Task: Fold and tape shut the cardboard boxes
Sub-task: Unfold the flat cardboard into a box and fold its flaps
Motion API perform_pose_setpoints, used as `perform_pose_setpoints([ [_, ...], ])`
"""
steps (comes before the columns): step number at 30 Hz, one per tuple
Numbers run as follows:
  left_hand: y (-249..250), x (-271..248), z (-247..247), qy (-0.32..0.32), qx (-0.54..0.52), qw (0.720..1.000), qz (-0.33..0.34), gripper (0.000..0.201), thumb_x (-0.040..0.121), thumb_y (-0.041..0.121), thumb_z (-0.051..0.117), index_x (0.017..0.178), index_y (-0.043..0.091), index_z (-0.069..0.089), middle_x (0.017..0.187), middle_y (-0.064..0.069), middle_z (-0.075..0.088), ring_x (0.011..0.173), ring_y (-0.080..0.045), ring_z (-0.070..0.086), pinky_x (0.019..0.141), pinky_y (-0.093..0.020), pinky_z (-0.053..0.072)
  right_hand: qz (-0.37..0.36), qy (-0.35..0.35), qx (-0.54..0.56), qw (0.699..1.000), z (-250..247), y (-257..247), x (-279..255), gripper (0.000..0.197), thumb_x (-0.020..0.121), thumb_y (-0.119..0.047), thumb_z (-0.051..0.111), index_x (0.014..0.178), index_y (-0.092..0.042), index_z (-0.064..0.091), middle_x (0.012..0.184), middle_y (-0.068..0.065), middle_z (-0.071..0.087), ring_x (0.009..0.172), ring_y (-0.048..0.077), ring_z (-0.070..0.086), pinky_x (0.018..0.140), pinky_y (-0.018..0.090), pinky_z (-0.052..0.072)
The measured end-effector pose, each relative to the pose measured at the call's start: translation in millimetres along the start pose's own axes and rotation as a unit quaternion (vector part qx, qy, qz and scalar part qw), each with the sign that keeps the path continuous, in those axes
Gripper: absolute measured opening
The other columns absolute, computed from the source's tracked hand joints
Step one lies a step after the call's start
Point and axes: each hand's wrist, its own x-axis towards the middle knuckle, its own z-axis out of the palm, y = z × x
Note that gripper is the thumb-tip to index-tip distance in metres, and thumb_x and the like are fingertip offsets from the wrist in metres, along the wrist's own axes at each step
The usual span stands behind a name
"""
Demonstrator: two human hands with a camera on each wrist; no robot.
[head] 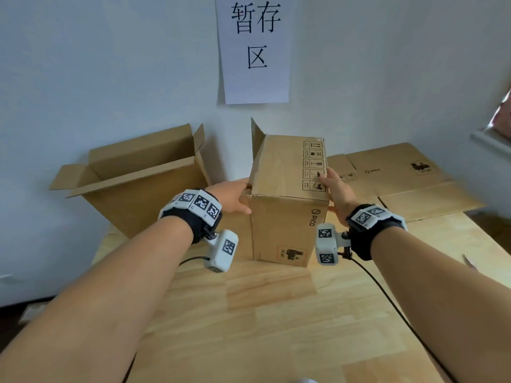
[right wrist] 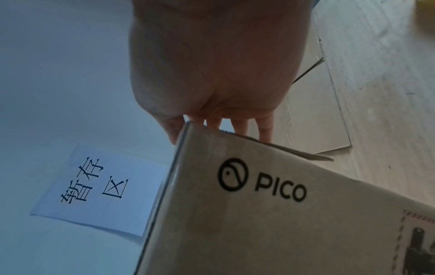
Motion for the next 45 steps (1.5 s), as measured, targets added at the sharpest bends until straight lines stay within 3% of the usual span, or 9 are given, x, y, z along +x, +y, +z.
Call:
perform_pose_setpoints([
  [4,21,-2,-4,0.003,0.059,0.998,-0.004,0.047,0.095,0.032,0.054,0.137,0.015,0.043,0.13,-0.008,0.055,0.115,-0.026,0.053,0.094,-0.04,0.046,0.04,-0.001,0.044,0.998,-17,-4,-4,0.028,0.1,-0.021,0.038,0.124,-0.032,0.045,0.105,-0.005,0.063,0.093,0.015,0.061,0.078,0.038,0.053],
  [8,55,-4,-15,0.044,0.15,0.987,0.023,0.024,0.097,0.025,0.05,0.114,0.01,0.058,0.106,-0.008,0.063,0.095,-0.025,0.061,0.068,-0.03,0.042,0.078,-0.008,0.085,0.993,-46,0,-12,0.029,0.099,-0.015,0.037,0.122,-0.029,0.049,0.102,0.0,0.062,0.094,0.023,0.06,0.077,0.044,0.053],
  [14,111,-2,-12,0.065,0.27,0.957,0.078,0.01,0.094,0.008,0.048,0.086,0.011,0.054,0.086,-0.005,0.057,0.077,-0.021,0.057,0.066,-0.029,0.042,0.132,0.007,0.092,0.987,-80,37,-14,0.039,0.096,-0.005,0.032,0.129,-0.02,0.046,0.1,0.005,0.056,0.087,0.024,0.055,0.066,0.04,0.05],
  [19,156,3,8,0.041,0.346,0.932,0.102,0.03,0.093,-0.001,0.044,0.119,0.008,0.057,0.083,-0.003,0.053,0.071,-0.02,0.05,0.055,-0.029,0.038,0.193,-0.001,0.093,0.977,-98,78,-22,0.047,0.094,0.005,0.031,0.121,-0.029,0.045,0.105,0.001,0.058,0.097,0.024,0.057,0.065,0.034,0.048],
  [22,174,8,25,0.023,0.373,0.921,0.108,0.036,0.094,-0.001,0.043,0.127,0.009,0.053,0.09,-0.004,0.06,0.069,-0.02,0.048,0.055,-0.03,0.037,0.233,-0.002,0.093,0.968,-103,104,-23,0.034,0.092,0.005,0.041,0.116,-0.017,0.05,0.098,0.006,0.061,0.088,0.023,0.06,0.063,0.032,0.051],
  [30,184,16,84,-0.071,0.427,0.893,0.122,0.044,0.098,0.005,0.035,0.141,0.008,0.037,0.119,-0.006,0.06,0.105,-0.023,0.058,0.07,-0.033,0.036,0.328,-0.026,0.099,0.939,-96,147,-21,0.006,0.092,-0.007,0.049,0.087,-0.007,0.054,0.092,0.01,0.053,0.08,0.025,0.054,0.069,0.036,0.044],
  [34,185,21,97,-0.075,0.439,0.887,0.124,0.044,0.098,0.008,0.037,0.142,0.009,0.037,0.121,-0.004,0.06,0.107,-0.023,0.058,0.083,-0.032,0.039,0.323,-0.025,0.095,0.941,-97,153,-17,0.019,0.092,-0.022,0.052,0.108,-0.012,0.052,0.121,0.009,0.047,0.103,0.029,0.054,0.088,0.044,0.044],
  [40,181,21,106,-0.071,0.458,0.878,0.123,0.043,0.098,0.009,0.036,0.142,0.009,0.037,0.116,-0.004,0.061,0.103,-0.022,0.059,0.082,-0.033,0.037,0.266,0.061,0.074,0.959,-105,128,-11,0.036,0.097,-0.019,0.044,0.133,-0.013,0.042,0.122,0.008,0.046,0.114,0.026,0.05,0.091,0.037,0.047],
  [45,172,19,117,-0.066,0.457,0.881,0.107,0.041,0.098,0.01,0.037,0.14,0.009,0.037,0.113,-0.004,0.063,0.099,-0.022,0.06,0.08,-0.034,0.035,0.164,0.116,-0.072,0.977,-107,111,-8,0.061,0.09,-0.014,0.045,0.147,-0.015,0.024,0.133,0.009,0.045,0.12,0.027,0.048,0.103,0.045,0.042],
])
